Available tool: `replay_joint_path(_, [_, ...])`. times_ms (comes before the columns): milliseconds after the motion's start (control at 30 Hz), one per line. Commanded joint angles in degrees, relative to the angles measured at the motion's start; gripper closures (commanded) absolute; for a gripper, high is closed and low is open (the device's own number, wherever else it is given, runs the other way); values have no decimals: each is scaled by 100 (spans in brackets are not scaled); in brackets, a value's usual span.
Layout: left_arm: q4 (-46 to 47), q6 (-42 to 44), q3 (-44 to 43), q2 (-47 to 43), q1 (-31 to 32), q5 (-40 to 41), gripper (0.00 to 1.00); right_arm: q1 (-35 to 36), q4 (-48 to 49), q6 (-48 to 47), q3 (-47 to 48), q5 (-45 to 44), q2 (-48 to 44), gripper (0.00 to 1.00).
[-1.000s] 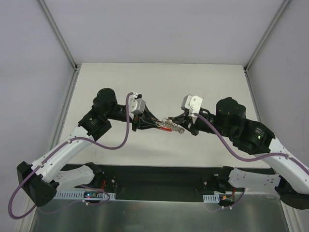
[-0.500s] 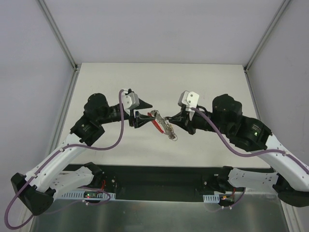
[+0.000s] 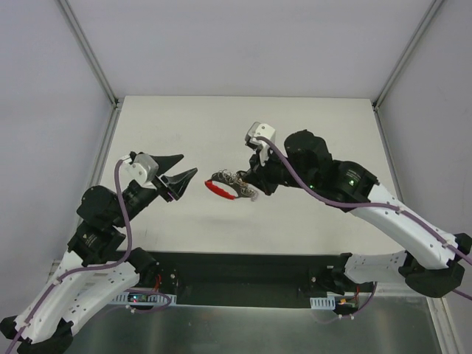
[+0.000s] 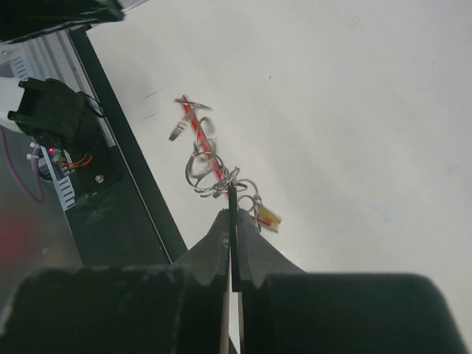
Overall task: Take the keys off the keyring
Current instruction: Adjust the key on the keyring.
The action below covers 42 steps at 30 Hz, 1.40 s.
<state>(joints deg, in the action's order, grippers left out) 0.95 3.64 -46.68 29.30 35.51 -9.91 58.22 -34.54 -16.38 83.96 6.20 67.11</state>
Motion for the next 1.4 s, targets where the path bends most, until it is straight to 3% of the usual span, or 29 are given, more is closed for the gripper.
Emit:
replay_joint_path(0, [-735,-91,45,-74,-44,505,48,-3,159,601,401,-145,372,99])
replay_joint_path(100, [-1448,-39,-149,120,-44,711,48,5,238,768,480,-110,610,99])
replay_joint_path(167, [-1501,-143,-114,59,-44,-189,52,-12,229,917,524,-180,777,99])
replay_joint_path(433, [-870,-899,-61,-478,-44,-2162,54,-91,36,1313,639,-584,1076,99])
replay_joint_path(633, [-141,-1585,52,-118,-35,-3120,58,-152,-193,1559,806,-1076,1181,99])
replay_joint_path(833, [861,-1770,789,172,105,-2640,65,-232,-298,1796,832,-1244,1190,99])
replay_joint_path(1067, [2565,-1366,1345,945,658,-2463,72,-284,-307,1919,823,-1314,1173,99])
replay_joint_path(1367, [3842,-646,1776,1657,993,-935,73,-337,-290,1972,744,-1156,1076,99])
